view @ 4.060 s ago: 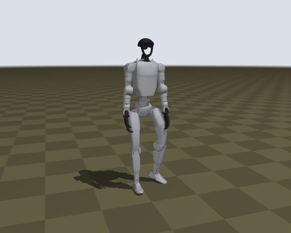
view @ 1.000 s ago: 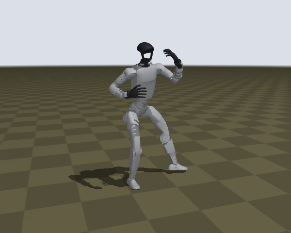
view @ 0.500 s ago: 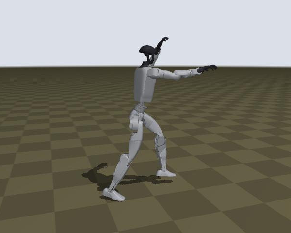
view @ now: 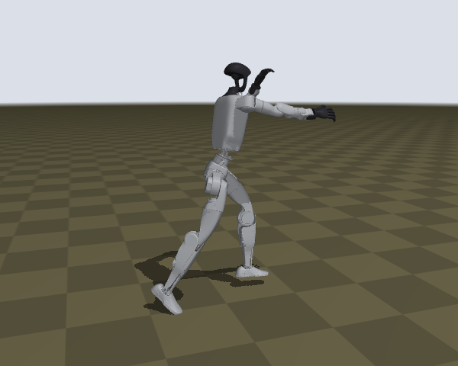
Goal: Kungfu
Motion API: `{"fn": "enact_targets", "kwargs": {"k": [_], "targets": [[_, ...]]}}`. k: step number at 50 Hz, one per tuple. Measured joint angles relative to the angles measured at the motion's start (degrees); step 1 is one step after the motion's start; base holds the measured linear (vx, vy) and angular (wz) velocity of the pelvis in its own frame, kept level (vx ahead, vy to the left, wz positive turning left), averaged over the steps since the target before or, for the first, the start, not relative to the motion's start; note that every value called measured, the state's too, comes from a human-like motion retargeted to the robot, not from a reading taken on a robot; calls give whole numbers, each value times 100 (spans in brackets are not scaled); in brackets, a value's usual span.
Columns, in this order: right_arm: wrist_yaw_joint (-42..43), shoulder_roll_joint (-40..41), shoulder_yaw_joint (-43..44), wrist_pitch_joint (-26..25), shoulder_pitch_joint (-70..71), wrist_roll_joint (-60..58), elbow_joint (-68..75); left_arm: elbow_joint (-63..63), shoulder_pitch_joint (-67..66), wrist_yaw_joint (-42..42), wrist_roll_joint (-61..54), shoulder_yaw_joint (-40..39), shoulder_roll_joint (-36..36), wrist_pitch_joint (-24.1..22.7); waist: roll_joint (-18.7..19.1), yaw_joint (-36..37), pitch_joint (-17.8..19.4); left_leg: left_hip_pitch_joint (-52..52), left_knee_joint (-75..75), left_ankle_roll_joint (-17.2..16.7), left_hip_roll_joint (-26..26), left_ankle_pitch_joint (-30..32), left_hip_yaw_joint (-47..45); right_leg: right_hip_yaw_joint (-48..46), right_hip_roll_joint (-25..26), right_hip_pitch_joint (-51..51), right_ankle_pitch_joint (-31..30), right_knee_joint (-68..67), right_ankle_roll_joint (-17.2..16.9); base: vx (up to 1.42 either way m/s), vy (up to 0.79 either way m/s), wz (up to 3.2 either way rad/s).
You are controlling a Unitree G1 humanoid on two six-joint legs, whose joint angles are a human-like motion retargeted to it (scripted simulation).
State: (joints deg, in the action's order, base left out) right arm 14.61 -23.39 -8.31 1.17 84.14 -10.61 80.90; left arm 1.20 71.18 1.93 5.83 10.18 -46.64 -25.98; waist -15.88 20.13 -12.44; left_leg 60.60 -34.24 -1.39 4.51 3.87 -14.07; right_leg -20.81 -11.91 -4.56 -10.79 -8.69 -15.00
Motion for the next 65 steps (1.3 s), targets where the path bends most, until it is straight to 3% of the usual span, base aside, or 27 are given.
{"fn": "enact_targets", "kwargs": {"k": [3,4,5,7,8,10,13,15,17,20,22,23,25,29,30,33,35,42,48,52,56,58,60,61,62,63,65], "targets": [[-721,439,238,307,-325,1957,-246,22,-627,-197,-264,621,840,-165,161,-178,82,-827,464,131,-417,-154,-97,219,-354,136,-816,-588,283,46,45,39],[-1031,655,288,258,-510,2696,-493,-37,-829,-210,-228,873,1091,-210,274,-292,69,-1093,642,130,-490,-145,-42,446,-262,43,-716,-913,378,45,38,29],[-1359,890,325,165,-719,3447,-794,-121,-1025,-204,-144,1133,1334,-252,402,-420,34,-1336,818,107,-527,-118,43,733,-78,-101,-475,-1248,414,45,29,32],[-2315,1376,287,-69,-1376,4682,-1714,-306,-1363,-147,583,1470,1630,-392,699,-785,-59,-1784,1154,-25,-547,-22,290,1513,724,-570,767,-1879,88,45,12,25],[-2860,1554,240,-168,-1724,5163,-2231,-392,-1492,-71,1203,1556,1698,-419,879,-923,-83,-1941,1223,-182,-380,-26,453,1917,1326,-849,1285,-2055,22,42,-7,-14],[-3619,1766,-92,-287,-2651,5824,-3380,-572,-1666,289,2896,1384,1708,-318,1136,-1213,-34,-2343,1425,-465,-158,-82,559,2278,1966,-1377,1844,-2146,0,37,3,-47],[-3647,1909,-710,-138,-4720,5540,-4992,-1074,-1600,1888,5025,469,1343,703,1458,-1632,49,-3149,2097,-601,-94,-186,-162,2194,1784,-2251,1887,-1609,600,23,42,-55],[-3839,1587,-896,106,-6365,5338,-5802,-2146,-1354,3025,5405,-254,1085,938,1684,-2072,125,-3555,2384,-723,-82,-242,-431,2333,1984,-2807,1595,-998,948,27,33,4],[-4211,995,-759,189,-8147,5677,-6511,-4213,-747,3351,5111,-691,951,980,1806,-2490,336,-3969,2588,-745,-134,-258,-707,2581,2129,-3233,576,-283,910,31,32,-4],[-4568,426,104,-10,-10694,6604,-7303,-7705,538,2272,4480,-529,655,1312,2025,-3152,885,-4565,2737,-758,-137,-295,-736,2304,2212,-3749,-545,598,790,21,15,51],[-4452,266,864,146,-12047,7183,-7769,-9038,1334,830,3880,1066,-186,1503,2185,-3481,1034,-4649,2762,-847,-36,-346,-691,1845,2250,-4313,-282,978,968,12,-5,53],[-4325,312,1174,374,-12475,7239,-7860,-9321,1514,775,4081,1417,-435,1905,2210,-3650,1089,-4697,2775,-903,-8,-391,-699,1483,2202,-4559,78,1065,953,11,-14,32],[-4121,448,1661,841,-13072,6912,-8012,-9473,1605,1639,4683,1319,-700,2491,2088,-3962,1226,-4850,2801,-996,-15,-469,-765,1038,2153,-4948,705,971,919,8,-16,14],[-3850,372,1955,1394,-13295,5733,-8100,-9193,1115,2710,4421,1060,-1011,1087,2072,-4313,1307,-4972,2778,-1093,124,-613,-849,1085,2231,-5410,381,439,1659,8,-10,2],[-3839,361,1944,1426,-13266,5525,-8125,-9181,1016,2772,4362,992,-1004,939,2102,-4405,1306,-4948,2743,-1085,178,-625,-815,1196,2233,-5453,355,311,1664,10,-4,50],[-3858,317,1825,1431,-13006,5239,-8231,-9062,748,2617,4631,771,-903,1238,2199,-4574,1308,-4885,2674,-1039,258,-670,-645,1407,2166,-5337,95,-4,1381,13,-1,56],[-3813,185,1696,1457,-12801,5131,-8349,-8795,535,2525,4833,687,-902,1292,2259,-4532,1179,-4741,2644,-1074,309,-698,-618,1586,2179,-5261,-113,-133,1469,11,-2,4],[-2878,-726,1449,1748,-11788,4036,-9456,-6831,-802,2105,4325,79,-1119,635,2237,-3756,358,-3870,2489,-1177,272,-583,-536,1783,1937,-4677,359,-425,1166,6,-1,-53],[-1475,-1576,909,1489,-9328,2673,-10052,-4171,-3237,216,2227,-887,-1373,223,1918,-2868,-305,-3041,2161,-918,91,-234,-358,2471,1607,-3557,795,-591,725,4,2,-68],[-1038,-2024,615,1133,-6844,1886,-9921,-2484,-5493,-1157,71,-1377,-502,319,1562,-2428,-779,-2001,1444,-454,-188,-313,30,2126,891,-2687,1144,-643,436,-4,-6,6],[-1014,-2284,205,849,-3984,1155,-8687,-1741,-7520,-2902,-2137,-1393,1163,905,920,-2097,-991,-922,428,-197,-479,-637,120,1221,258,-1717,1066,-545,590,-8,-32,53],[-1133,-2320,-76,910,-2580,502,-7334,-1730,-8447,-4050,-3416,-1194,2047,1708,434,-1895,-1110,-368,-80,28,-553,-960,-19,1081,64,-1378,919,-394,531,-13,-45,43],[-1033,-2343,-509,1062,-1177,-423,-5435,-1838,-9177,-4922,-4796,-1037,2777,2686,-101,-1688,-999,-43,-512,156,-653,-1217,-198,993,-90,-996,737,-171,180,-22,-55,10],[-862,-2241,-669,958,-516,-1074,-4307,-1978,-9421,-4950,-5343,-1092,3095,3032,-314,-1435,-911,243,-905,154,-387,-1387,-237,994,76,-948,821,-57,72,-31,-71,-95],[-733,-2138,-825,672,110,-1709,-3214,-2128,-9632,-4893,-5805,-1158,3405,3306,-488,-1208,-829,498,-1245,145,-129,-1516,-238,959,243,-917,965,40,0,-31,-78,-152],[-687,-2031,-974,22,664,-2312,-2193,-2295,-9779,-4667,-6095,-1244,3701,3435,-585,-1030,-761,691,-1479,123,115,-1563,-165,849,410,-919,1230,104,0,-24,-64,-118],[-993,-1885,-1077,-1670,1440,-3188,-736,-2358,-9952,-4284,-6099,-1352,4113,3349,-750,-736,-611,957,-1862,223,296,-1710,-193,592,387,-923,1833,250,0,-19,-35,-72]]}}
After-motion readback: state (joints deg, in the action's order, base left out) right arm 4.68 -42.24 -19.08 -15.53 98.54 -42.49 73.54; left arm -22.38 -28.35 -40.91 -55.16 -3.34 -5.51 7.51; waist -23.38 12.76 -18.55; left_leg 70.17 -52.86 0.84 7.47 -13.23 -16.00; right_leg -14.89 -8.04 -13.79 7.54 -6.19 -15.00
